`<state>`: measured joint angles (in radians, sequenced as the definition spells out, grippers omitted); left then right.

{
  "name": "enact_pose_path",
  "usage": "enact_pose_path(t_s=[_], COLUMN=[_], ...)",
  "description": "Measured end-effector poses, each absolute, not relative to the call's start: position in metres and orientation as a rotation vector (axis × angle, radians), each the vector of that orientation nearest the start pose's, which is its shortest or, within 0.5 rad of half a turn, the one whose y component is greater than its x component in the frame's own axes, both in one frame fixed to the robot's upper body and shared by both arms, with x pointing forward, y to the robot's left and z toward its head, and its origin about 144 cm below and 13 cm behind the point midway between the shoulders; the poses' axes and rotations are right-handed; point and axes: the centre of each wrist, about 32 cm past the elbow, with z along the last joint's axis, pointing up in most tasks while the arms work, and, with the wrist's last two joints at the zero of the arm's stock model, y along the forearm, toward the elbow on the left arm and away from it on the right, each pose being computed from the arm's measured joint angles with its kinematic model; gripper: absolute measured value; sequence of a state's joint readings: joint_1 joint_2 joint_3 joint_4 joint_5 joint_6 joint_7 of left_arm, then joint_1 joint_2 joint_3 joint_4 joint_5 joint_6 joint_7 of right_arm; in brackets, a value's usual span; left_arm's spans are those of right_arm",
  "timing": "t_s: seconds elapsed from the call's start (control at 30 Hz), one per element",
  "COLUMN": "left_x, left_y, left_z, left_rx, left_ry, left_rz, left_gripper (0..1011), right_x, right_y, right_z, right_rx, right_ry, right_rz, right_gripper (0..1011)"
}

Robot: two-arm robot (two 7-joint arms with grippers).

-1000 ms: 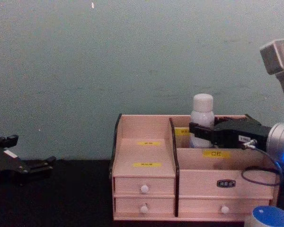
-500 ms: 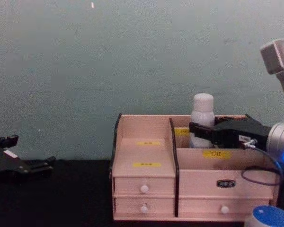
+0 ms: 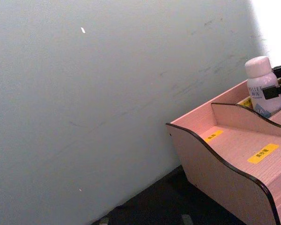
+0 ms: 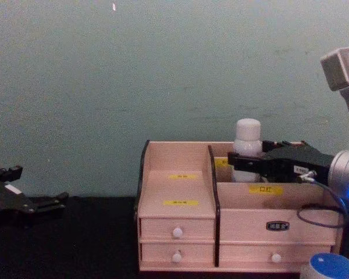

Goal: Pick up the facial cleanser and watermelon frost from the table and place them into the tiered storage box.

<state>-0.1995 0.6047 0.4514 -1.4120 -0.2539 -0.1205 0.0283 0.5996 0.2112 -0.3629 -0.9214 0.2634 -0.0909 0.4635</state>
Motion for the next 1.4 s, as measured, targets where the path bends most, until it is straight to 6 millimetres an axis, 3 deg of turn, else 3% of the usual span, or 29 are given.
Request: enact_pose_path(t_s=[0.23, 0.5, 0.9, 1.4], left_x=[0.489, 0.489, 0.489, 0.489], left_y=[0.31, 0.31, 0.31, 0.31], left_z=[1.14, 1.14, 1.14, 1.14], left_rx=[0.304, 0.305, 0.304, 0.304], left_ry=[-0.285, -0.285, -0.285, -0.285], left_rz=[1.248, 1.248, 1.248, 1.248], left_gripper=[1001, 1001, 1001, 1001], right_x=[0.608, 0.586, 0.517, 0.458], right_y=[-0.24, -0.25, -0.301, -0.329], right_z=[1.17, 1.186, 1.197, 1.196], right_rx=[-0.098, -0.065, -0.094, -0.205], right_ry=[-0.065, -0.124, -0.064, 0.063], right_rz=[-0.942, -0.941, -0.896, -0.832], right_gripper=[1003, 1002, 1002, 1002])
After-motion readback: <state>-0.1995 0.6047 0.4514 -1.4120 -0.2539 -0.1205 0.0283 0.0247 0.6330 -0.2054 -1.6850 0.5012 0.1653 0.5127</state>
